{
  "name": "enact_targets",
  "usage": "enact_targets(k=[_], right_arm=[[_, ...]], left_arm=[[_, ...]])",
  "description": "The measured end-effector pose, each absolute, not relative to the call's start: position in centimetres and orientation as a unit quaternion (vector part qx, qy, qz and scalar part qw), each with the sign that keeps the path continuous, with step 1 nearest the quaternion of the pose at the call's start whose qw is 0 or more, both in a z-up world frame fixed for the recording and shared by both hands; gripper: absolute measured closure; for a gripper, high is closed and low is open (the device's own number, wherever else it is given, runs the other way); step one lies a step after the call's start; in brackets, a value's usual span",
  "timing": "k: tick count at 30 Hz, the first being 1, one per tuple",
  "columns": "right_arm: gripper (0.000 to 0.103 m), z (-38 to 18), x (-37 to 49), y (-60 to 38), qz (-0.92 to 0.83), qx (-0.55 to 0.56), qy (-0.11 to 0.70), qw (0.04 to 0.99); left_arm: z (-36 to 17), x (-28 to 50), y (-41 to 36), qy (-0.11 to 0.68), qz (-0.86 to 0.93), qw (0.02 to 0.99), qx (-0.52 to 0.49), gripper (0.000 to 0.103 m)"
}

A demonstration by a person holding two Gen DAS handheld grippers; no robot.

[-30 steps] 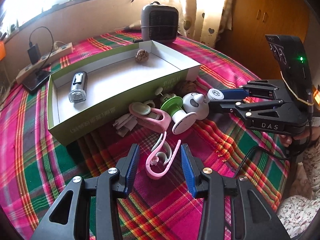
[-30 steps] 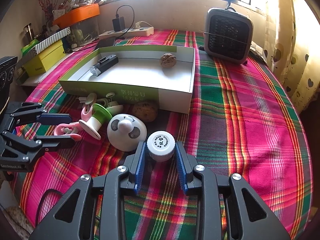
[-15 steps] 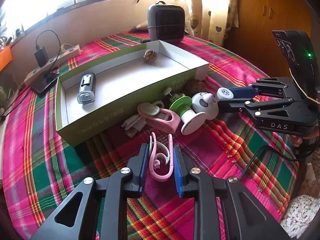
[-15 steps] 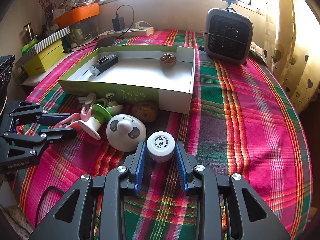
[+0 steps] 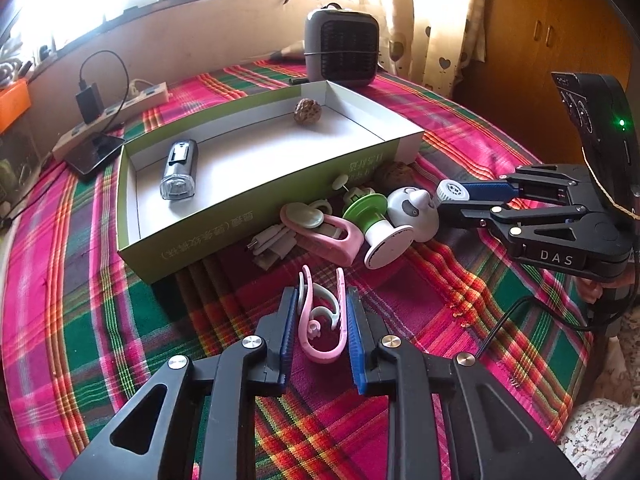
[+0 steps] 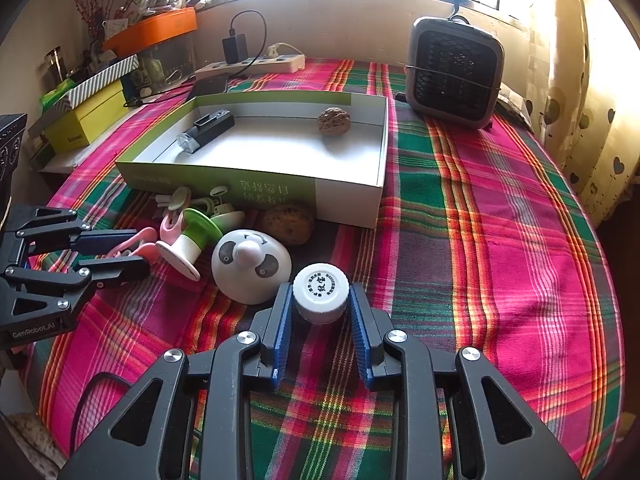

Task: Organize objects
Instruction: 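Carry the white jar and pink ear hook over the box with both grippers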

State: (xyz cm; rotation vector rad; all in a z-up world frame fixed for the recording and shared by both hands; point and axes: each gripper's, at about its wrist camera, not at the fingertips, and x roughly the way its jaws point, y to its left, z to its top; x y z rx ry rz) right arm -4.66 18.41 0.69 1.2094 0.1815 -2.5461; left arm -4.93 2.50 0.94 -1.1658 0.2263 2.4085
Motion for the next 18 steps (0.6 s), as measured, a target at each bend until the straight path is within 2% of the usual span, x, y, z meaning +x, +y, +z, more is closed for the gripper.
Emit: enact_targets(k=[18], right_arm=[[0.074,1.5,-4.1,18.3,-0.895,0.411,0.052,0.165]], left_arm=[[2.5,-4.9,1.5,0.062,0.883,0.218,-0.411,0.082]])
